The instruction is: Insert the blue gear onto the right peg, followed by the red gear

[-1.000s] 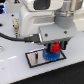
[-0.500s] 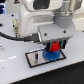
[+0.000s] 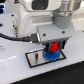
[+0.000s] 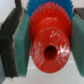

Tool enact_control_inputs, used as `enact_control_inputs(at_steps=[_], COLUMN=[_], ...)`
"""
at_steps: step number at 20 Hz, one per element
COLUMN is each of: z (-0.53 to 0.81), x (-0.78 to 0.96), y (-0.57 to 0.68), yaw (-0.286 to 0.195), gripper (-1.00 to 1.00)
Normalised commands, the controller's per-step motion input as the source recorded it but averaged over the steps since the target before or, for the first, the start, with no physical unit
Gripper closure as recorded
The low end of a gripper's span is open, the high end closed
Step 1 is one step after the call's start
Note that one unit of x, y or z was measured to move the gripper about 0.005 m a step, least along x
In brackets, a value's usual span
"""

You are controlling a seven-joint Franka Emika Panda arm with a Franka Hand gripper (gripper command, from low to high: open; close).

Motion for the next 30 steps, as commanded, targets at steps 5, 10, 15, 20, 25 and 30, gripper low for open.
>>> enact_control_inputs(at_steps=[5,10,15,20,25,30], z=[-0.24,-0.09,-0.13,-0.17,0.19,-0.21], x=[0.14,0.17,0.17,0.19,-0.01,0.22], y=[-0.01,-0.08,-0.11,-0.13,0.00,0.03], yaw=[0.000,0.000,0.000,0.000,0.000,0.000], gripper=[1.00,1.00,1.00,1.00,1.00,1.00])
